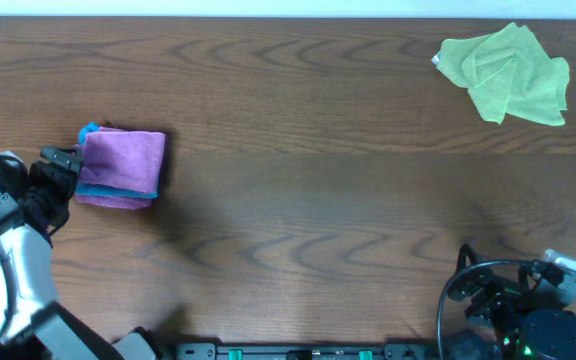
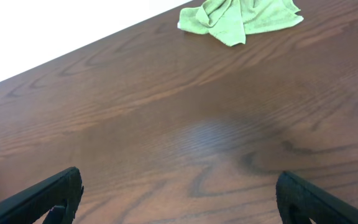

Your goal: Fold the cloth

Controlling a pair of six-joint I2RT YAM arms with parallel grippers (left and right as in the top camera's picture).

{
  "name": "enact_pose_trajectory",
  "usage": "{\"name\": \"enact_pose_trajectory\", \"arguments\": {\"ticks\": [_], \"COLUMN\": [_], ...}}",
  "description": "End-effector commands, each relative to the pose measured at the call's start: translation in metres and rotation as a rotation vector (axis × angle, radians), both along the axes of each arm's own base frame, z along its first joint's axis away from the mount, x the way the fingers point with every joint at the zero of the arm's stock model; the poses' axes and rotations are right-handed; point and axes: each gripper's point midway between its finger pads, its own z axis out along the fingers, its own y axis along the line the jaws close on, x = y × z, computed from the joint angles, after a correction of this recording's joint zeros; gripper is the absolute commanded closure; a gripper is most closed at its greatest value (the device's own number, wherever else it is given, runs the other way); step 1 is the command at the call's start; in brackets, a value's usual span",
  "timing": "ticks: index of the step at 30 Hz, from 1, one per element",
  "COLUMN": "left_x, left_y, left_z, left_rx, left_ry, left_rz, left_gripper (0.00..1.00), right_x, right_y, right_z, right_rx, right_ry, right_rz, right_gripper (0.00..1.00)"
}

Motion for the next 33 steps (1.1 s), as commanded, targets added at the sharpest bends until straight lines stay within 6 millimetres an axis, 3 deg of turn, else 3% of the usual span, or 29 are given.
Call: {"name": "enact_pose_trajectory", "arguments": {"ticks": [1, 13, 18, 22, 26, 33], "left_x": [-0.002, -0.011, -0.014, -0.013, -0.012, -0.014], "left_y": [-0.007, -0.091, -0.116, -0.129, -0.163, -0.172], "left_z": [0.043, 0.144, 0.169, 0.174, 0.190, 0.178], "left_rx": [0.075, 0.094, 0.143, 0.234, 0.489, 0.665], "left_ry": [-0.094, -0.420, -0.499, -0.521, -0.633, -0.511], "left_rz": [-0.050, -0.316, -0.373, -0.430, -0.636, -0.561], "left_gripper": [0.04, 0.05, 0.05, 0.04, 0.05, 0.05], "right_x": [0.000, 0.000, 0.000, 0.000, 0.000, 0.000], "right_y": [-0.003, -0.003, -0.003, -0.003, -0.003, -0.003], "right_z": [0.000, 0.000, 0.000, 0.000, 0.000, 0.000], "right_rx": [0.007, 0.007, 0.007, 0.007, 0.007, 0.007], "right_ry": [-0.002, -0.002, -0.002, -0.002, -0.002, -0.002], "right_rz": [-0.022, -0.022, -0.022, -0.022, -0.022, -0.022], "right_gripper": [0.01, 0.01, 0.01, 0.01, 0.01, 0.01]}}
